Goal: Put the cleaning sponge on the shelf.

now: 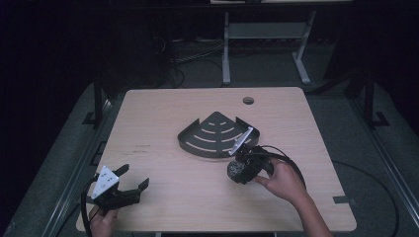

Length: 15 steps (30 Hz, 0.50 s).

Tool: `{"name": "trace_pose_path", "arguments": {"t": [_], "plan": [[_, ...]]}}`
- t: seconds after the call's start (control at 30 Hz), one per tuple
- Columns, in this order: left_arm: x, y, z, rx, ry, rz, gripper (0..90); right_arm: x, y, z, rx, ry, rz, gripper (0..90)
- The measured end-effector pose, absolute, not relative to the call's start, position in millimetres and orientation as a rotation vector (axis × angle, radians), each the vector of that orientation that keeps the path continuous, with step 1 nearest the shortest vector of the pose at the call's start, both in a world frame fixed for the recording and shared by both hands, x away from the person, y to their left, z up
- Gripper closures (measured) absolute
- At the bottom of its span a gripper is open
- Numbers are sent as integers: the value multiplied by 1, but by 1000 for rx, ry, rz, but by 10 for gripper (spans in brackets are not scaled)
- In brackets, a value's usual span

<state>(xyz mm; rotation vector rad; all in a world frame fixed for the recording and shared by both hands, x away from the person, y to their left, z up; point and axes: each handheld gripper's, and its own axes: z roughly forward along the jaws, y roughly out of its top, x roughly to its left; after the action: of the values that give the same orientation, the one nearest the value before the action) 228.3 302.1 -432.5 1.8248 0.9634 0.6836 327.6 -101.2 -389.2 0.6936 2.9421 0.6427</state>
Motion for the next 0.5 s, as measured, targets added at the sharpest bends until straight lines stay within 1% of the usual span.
{"name": "trace_pose_path", "arguments": {"t": [0.5], "plan": [[229, 302, -433, 1825, 963, 683, 133, 347, -98, -373, 699, 2940, 654, 330]]}}
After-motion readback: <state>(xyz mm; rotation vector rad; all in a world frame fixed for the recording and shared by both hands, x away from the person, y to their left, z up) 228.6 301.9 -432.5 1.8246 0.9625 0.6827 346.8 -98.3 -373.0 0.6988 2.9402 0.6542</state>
